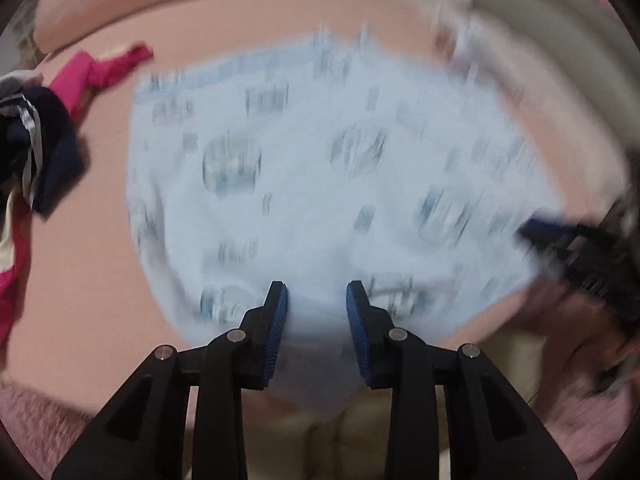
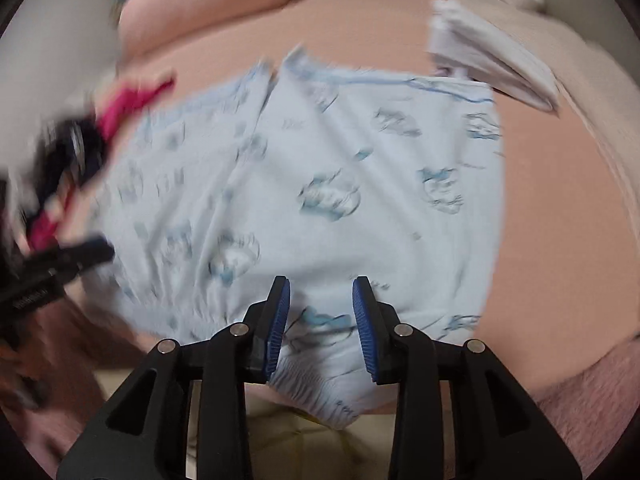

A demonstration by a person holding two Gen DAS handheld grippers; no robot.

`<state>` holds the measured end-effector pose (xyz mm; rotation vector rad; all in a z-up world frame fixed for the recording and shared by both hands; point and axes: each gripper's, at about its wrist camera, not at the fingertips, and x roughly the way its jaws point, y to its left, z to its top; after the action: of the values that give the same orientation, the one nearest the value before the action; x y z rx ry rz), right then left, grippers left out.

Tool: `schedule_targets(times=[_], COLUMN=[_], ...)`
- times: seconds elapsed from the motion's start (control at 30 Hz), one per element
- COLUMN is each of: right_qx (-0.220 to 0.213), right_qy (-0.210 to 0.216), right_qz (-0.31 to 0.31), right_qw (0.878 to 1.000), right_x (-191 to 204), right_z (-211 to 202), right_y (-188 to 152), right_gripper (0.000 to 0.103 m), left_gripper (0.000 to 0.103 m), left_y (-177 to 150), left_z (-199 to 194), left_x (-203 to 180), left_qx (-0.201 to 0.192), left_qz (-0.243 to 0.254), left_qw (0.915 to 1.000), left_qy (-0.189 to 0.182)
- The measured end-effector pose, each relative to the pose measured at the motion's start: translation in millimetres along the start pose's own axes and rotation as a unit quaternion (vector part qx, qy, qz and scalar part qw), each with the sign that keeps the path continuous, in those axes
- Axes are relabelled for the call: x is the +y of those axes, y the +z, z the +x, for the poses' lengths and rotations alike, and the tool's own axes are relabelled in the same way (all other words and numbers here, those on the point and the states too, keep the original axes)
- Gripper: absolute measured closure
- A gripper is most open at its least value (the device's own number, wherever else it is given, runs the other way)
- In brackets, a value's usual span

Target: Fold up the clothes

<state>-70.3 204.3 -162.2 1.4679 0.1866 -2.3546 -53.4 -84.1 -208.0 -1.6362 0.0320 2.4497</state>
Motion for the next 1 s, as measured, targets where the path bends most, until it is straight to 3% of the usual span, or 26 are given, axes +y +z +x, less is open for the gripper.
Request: schedule_targets(times=[0.1, 0.27, 0.43, 0.53, 0.6, 0.67, 0.77, 0.9, 1.0], right_qx=[0.015, 0.012, 0.006, 0.021, 0.050, 0.049, 0.052, 0.029, 0.026], right_qy=[-0.015, 0.024, 0.061, 0.071, 0.056, 0.041, 0.049, 0.067, 0.088], right_qz=[0.005, 0.061, 0.009, -0.032, -0.062, -0.081, -0.080, -0.109, -0.116], right_qw=[1.000, 0.998, 0.998, 0.997, 0.995, 0.995, 0.994, 0.991, 0.989], right_x=[-8, -27, 10, 52, 73, 71, 63, 82, 101], right_z=[-1, -11, -9, 12, 31, 33, 26, 21, 35], right_y=[-7, -5, 26, 48, 52, 43, 45, 81, 115], right_gripper=[0.071, 0.069, 0.069, 0.069, 0.069, 0.070, 0.070, 0.068, 0.068], left_gripper=[0.067, 0.067, 0.066, 0.065, 0.062, 0.062, 0.062, 0.062, 0.062], left_y=[-8, -9, 19, 20, 12, 6, 13, 52, 84], left_z=[-12, -32, -22, 1, -4, -13, -34, -26, 7], left_x=[13, 31, 31, 20, 22, 31, 52, 70, 78], left_qx=[0.017, 0.008, -0.024, 0.031, 0.045, 0.048, -0.004, -0.050, -0.042], left_qz=[-0.024, -0.042, -0.026, 0.000, 0.018, 0.019, 0.003, -0.011, -0.012], left_qw=[0.9995, 0.9988, 0.9992, 0.9994, 0.9981, 0.9977, 0.9999, 0.9985, 0.9989], left_qy=[0.012, 0.026, -0.017, 0.015, 0.038, 0.044, 0.014, -0.017, -0.016])
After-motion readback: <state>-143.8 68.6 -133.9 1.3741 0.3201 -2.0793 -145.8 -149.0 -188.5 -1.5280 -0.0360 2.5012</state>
